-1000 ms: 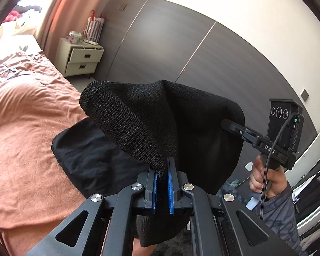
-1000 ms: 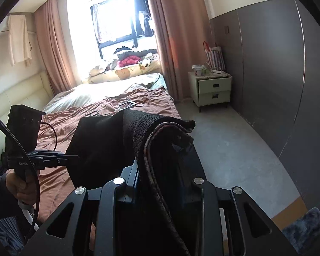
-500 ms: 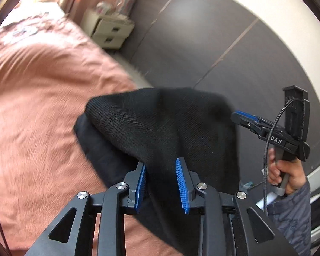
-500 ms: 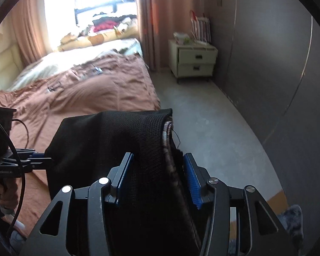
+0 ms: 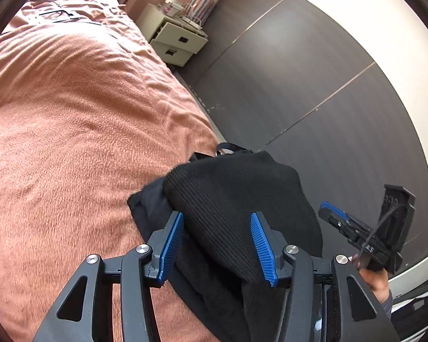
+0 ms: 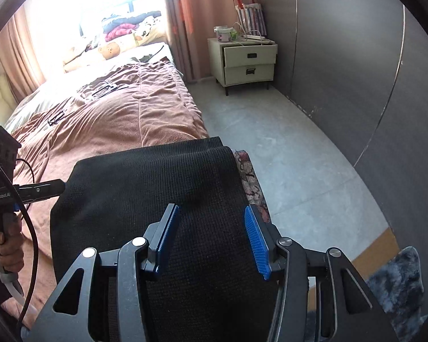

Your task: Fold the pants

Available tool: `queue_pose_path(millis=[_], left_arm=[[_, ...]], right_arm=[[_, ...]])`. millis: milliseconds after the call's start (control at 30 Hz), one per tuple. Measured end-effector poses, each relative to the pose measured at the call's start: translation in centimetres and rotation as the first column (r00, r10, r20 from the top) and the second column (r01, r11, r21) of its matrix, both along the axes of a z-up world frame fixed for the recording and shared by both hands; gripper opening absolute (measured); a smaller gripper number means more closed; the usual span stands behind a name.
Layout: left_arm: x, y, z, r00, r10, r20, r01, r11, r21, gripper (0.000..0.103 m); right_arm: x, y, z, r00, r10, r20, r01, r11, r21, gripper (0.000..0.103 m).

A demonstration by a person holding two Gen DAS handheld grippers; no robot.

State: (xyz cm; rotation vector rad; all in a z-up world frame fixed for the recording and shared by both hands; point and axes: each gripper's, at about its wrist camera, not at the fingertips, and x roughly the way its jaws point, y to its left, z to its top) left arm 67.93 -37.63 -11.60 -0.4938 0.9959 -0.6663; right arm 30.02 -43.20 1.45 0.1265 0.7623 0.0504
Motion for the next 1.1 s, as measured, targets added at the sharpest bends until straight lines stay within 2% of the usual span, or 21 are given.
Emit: queue_pose_path(millis=[100, 233, 433, 533, 567, 633, 767, 900, 967, 1100], left_arm=[[1.2, 0.4, -0.6, 0.999, 0.028, -0.029, -0.028, 1.000, -0.008, 0.052], [2.3, 0.6, -1.6, 0.996, 0.050, -0.067, -0.053, 0.998, -0.042, 0.052], [3.1, 0.5, -2.9, 0.992, 0.063, -0.113, -0.072, 0.994, -0.078, 0.051], [3.2, 0.6, -2.5, 0.994, 0.077, -0.080, -0.083, 0.994, -0.072, 0.018], [3.2, 0.8, -2.3, 0.994, 0.085, -0.070, -0.090, 0.993, -0.078, 0.012], [3.1, 1.4, -1.7, 0.994, 0.105, -0.038, -0.108, 0.991, -0.082, 0.009], [2.9, 1.9, -1.2, 0.990, 0.143, 0.014, -0.143, 0.989, -0.036, 0.009], [3.1, 1.5, -2.3, 0.989, 0.145, -0.019, -0.145, 0.989, 0.018, 0.012], [2.8, 1.5, -2.3, 0.989, 0.141, -0.048, -0.140, 0.990, 0.018, 0.022], [2.0, 1.4, -1.8, 0.993, 0.110, -0.049, -0.107, 0.993, 0.052, 0.035]], right_arm=[[0.1, -0.1, -0.4, 1.000, 0.024, 0.015, -0.024, 0.999, 0.022, 0.046], [0.3, -0.5, -1.8, 0.999, 0.043, -0.015, -0.043, 0.999, 0.031, 0.046], [0.5, -1.2, -1.7, 0.999, 0.036, 0.005, -0.036, 0.998, 0.044, 0.046], [0.5, -1.2, -1.9, 0.999, 0.039, 0.007, -0.040, 0.998, 0.044, 0.046], [0.5, -1.1, -1.8, 0.999, 0.036, 0.007, -0.036, 0.999, 0.038, 0.046], [0.1, -1.0, -1.4, 0.999, 0.029, 0.016, -0.029, 0.999, 0.037, 0.046], [-0.4, -0.3, -0.8, 0.997, 0.048, 0.059, -0.051, 0.997, 0.054, 0.046], [-0.1, 0.3, -2.8, 0.998, 0.056, -0.001, -0.056, 0.998, 0.009, 0.046], [-0.4, -0.2, -4.2, 0.999, 0.026, -0.035, -0.027, 0.999, -0.024, 0.046], [-1.8, -2.4, -4.9, 1.000, -0.011, -0.023, 0.011, 1.000, 0.003, 0.044]])
